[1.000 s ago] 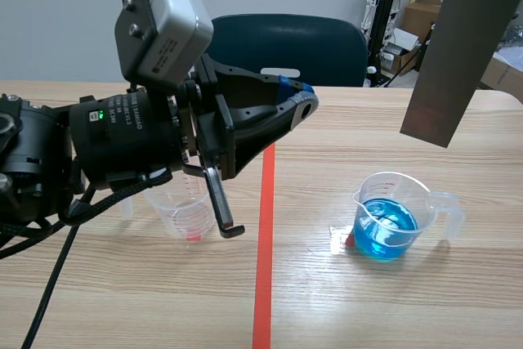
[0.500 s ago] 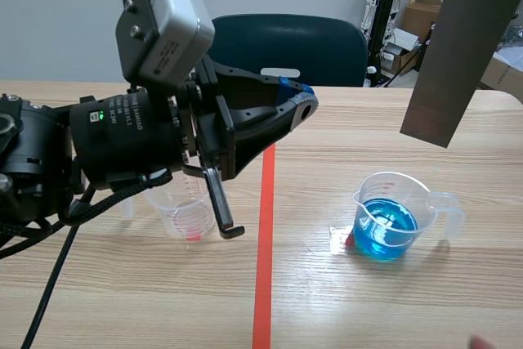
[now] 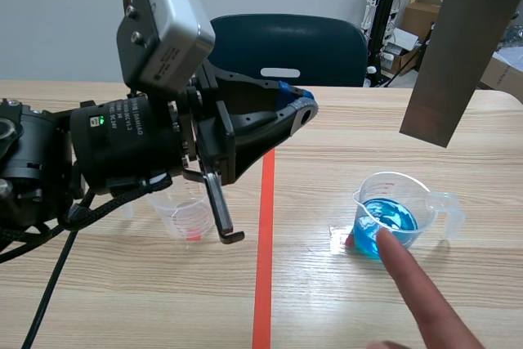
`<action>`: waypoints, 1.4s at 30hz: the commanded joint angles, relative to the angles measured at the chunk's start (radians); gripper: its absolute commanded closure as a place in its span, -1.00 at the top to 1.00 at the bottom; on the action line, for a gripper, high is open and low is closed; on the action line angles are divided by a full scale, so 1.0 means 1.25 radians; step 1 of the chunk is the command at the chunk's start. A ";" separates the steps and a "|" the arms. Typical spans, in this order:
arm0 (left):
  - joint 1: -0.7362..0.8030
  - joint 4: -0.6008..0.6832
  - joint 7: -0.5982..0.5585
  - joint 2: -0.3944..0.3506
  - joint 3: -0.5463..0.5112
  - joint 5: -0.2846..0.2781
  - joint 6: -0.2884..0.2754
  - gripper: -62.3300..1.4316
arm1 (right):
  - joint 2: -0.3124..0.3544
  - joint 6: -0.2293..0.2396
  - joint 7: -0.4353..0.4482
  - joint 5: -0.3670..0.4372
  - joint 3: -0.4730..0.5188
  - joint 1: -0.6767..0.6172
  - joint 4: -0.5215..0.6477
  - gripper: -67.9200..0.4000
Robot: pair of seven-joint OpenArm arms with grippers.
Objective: Do the redox reaction experiment. raise the plate out of the solution
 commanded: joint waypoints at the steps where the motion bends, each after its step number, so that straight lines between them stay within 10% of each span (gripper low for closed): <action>1: 0.002 0.005 -0.006 0.006 -0.003 0.006 -0.001 -0.85 | 0.007 0.005 0.009 0.015 0.013 0.009 -0.004 -0.98; 42: 0.012 0.005 -0.026 0.015 -0.002 0.012 -0.001 -0.85 | 0.007 0.005 0.009 0.015 0.013 0.009 -0.004 -0.98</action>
